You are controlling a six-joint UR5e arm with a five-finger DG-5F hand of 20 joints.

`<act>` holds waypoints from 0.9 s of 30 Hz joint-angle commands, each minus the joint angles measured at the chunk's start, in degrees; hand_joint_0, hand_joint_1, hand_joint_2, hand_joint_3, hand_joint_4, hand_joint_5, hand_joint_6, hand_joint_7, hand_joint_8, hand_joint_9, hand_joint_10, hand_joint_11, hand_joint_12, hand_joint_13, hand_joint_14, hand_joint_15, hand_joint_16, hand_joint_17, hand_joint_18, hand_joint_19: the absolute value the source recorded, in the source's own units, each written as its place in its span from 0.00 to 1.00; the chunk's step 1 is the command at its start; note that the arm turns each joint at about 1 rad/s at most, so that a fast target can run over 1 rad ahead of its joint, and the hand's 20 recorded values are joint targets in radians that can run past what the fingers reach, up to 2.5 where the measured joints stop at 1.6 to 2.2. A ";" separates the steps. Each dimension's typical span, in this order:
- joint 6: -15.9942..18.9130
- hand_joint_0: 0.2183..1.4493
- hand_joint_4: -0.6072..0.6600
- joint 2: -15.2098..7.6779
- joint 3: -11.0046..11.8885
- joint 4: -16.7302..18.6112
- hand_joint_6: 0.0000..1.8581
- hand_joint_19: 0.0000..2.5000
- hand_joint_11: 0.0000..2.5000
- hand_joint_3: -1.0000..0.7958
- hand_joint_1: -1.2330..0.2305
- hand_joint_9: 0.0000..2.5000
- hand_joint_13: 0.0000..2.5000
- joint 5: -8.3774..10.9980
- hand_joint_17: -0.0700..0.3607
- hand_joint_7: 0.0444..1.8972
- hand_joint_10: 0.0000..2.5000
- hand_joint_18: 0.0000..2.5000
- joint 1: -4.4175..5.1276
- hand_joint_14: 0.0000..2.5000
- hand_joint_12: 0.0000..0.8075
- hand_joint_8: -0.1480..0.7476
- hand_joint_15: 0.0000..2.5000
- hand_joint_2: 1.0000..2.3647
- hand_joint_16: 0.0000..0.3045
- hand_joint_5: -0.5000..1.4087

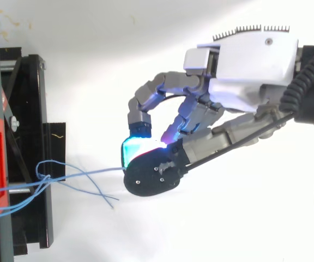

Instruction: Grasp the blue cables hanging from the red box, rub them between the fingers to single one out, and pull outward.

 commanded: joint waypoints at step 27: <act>-1.44 0.31 0.29 -0.08 -0.67 7.46 0.50 0.10 0.03 0.62 0.26 0.26 0.24 -0.20 0.48 0.67 0.00 0.24 0.21 0.00 0.57 0.49 0.13 0.13 0.20 0.22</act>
